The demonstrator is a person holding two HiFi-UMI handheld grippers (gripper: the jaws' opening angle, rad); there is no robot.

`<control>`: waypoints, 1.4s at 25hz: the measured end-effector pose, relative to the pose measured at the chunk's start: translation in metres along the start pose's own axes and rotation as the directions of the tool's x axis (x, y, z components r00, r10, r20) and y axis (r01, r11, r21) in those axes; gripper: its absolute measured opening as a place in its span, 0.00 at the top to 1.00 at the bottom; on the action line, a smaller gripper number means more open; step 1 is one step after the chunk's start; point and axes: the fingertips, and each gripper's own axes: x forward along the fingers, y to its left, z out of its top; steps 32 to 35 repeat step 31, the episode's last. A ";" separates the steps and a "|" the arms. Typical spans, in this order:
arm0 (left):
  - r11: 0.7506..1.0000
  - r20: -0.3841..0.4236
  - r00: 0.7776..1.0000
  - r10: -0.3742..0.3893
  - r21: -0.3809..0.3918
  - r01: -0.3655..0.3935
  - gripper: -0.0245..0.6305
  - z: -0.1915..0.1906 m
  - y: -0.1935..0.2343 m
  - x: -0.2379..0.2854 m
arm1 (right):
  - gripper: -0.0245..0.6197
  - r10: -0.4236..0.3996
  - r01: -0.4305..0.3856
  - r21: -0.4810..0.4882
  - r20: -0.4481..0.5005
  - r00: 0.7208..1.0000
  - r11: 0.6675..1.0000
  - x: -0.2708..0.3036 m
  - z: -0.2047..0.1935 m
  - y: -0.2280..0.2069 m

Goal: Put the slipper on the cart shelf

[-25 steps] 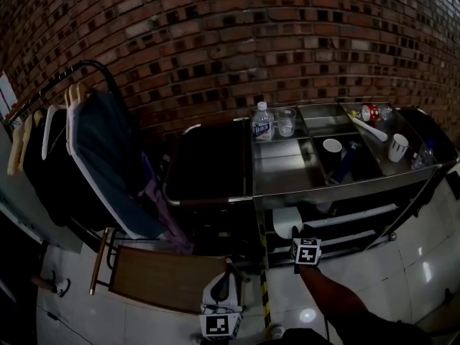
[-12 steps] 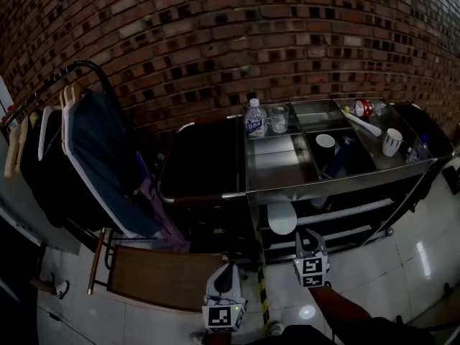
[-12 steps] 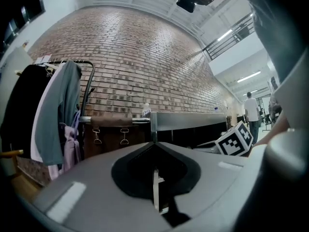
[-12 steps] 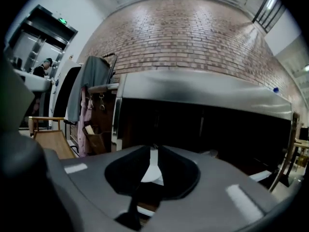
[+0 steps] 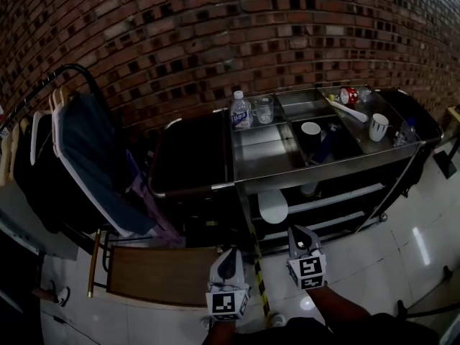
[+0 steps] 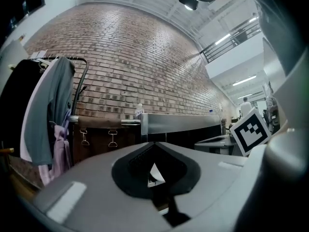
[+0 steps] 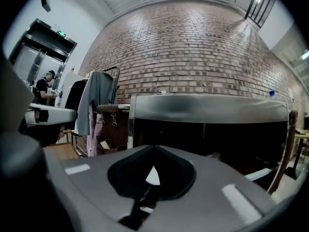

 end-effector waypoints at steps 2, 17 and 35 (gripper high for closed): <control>1.000 0.011 1.000 -0.001 -0.005 0.001 0.94 0.006 0.000 -0.001 | 0.96 0.003 -0.003 0.005 0.007 1.000 1.000 -0.005 0.002 0.005; 1.000 0.024 1.000 -0.016 0.007 0.016 0.94 0.017 -0.010 -0.019 | 0.96 0.013 -0.014 0.010 0.095 0.995 1.000 -0.039 0.029 0.028; 0.999 0.025 0.999 -0.039 0.016 0.039 0.94 0.021 -0.025 -0.032 | 0.96 0.041 -0.035 -0.042 0.145 0.989 0.999 -0.063 0.040 0.041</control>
